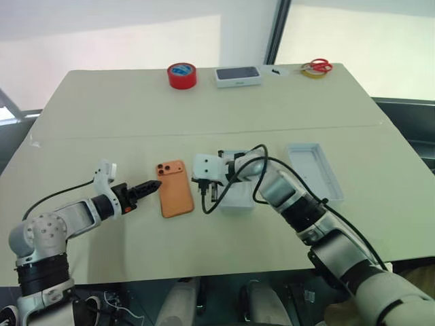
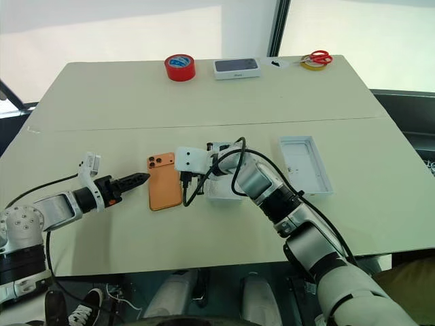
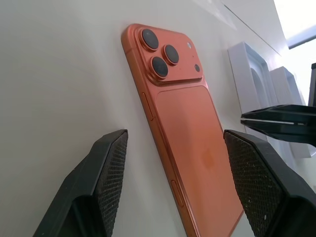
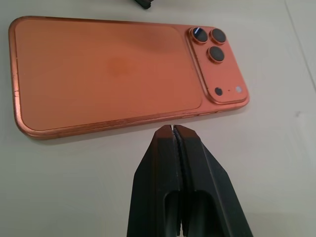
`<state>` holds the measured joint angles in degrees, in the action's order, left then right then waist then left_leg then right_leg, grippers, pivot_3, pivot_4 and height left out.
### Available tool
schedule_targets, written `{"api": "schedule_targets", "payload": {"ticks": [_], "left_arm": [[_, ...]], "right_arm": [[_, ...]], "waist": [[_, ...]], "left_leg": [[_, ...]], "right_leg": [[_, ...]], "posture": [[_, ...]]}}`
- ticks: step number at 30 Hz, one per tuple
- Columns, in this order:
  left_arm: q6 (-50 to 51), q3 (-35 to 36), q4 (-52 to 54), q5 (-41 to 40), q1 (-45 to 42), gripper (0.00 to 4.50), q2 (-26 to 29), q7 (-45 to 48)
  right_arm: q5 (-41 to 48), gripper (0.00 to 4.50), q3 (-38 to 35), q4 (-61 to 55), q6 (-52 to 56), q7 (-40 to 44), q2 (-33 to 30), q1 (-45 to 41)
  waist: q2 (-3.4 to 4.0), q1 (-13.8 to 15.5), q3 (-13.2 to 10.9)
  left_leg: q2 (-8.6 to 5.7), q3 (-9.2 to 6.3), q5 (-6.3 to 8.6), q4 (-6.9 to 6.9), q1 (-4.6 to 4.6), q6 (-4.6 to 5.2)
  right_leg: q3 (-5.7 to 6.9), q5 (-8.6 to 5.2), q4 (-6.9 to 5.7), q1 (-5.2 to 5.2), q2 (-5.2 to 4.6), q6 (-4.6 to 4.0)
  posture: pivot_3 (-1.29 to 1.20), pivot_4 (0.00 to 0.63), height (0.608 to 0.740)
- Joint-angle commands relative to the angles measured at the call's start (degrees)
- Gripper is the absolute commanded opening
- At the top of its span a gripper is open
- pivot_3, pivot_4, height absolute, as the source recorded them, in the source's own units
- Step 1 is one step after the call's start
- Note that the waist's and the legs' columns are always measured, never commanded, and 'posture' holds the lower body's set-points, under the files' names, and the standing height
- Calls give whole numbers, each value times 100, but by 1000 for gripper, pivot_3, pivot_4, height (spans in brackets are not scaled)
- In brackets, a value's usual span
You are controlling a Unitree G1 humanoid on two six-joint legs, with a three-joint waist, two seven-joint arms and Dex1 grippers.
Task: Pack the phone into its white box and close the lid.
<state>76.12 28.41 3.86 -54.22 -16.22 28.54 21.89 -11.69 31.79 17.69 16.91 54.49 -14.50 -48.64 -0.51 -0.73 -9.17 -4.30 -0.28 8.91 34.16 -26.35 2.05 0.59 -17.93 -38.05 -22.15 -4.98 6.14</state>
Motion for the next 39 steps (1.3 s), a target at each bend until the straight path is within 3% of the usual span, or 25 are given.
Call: {"api": "schedule_targets", "payload": {"ticks": [1, 6, 17, 28, 32, 39], "left_arm": [[375, -93, 56, -70, 108, 3266, -104, -194], [370, -323, 165, 13, 121, 3266, -104, -189], [921, -685, -16, -114, -448, 3266, -616, -326], [1070, -339, -287, 50, -997, 3266, -953, -532], [1107, -684, -125, 364, -1023, 3266, -903, -661], [1112, -476, -63, 387, -1041, 3266, -1051, -645]], "right_arm": [[-144, 45, 85, 69, -157, -12, 98, -159], [-610, 45, 322, 399, -330, -222, 113, -194], [-433, 45, 140, 114, -74, -9, 253, -61], [-467, 45, 30, 8, 13, 47, 258, 19], [-473, 45, -1, 34, 4, 43, 269, 8], [-493, 45, -19, 118, -47, -1, 269, -18]], "waist": [[0, 2, 0], [1, 2, 3], [-1, 88, 12], [-2, 150, 14], [-3, 134, 14], [-4, 113, 14]], "left_leg": [[0, 0, 0, 0, 0, -1], [0, 0, -2, -1, 4, -4], [-5, 0, -3, -1, 7, -6], [-8, -1, -3, -1, 22, -6], [-8, -2, -4, -1, 24, -7], [-7, -1, -5, -3, 24, -10]], "right_leg": [[0, 0, 0, 0, 0, 0], [-1, 0, -1, 1, 0, 0], [0, 0, -1, 7, -1, 0], [-1, 0, -1, 24, -3, 0], [-1, 0, 0, 25, -2, 0], [-1, 0, 1, 23, -1, 0]], "posture": [[0, 150, 738], [0, 150, 738], [0, 150, 738], [0, 150, 738], [0, 150, 738], [0, 150, 738]]}}
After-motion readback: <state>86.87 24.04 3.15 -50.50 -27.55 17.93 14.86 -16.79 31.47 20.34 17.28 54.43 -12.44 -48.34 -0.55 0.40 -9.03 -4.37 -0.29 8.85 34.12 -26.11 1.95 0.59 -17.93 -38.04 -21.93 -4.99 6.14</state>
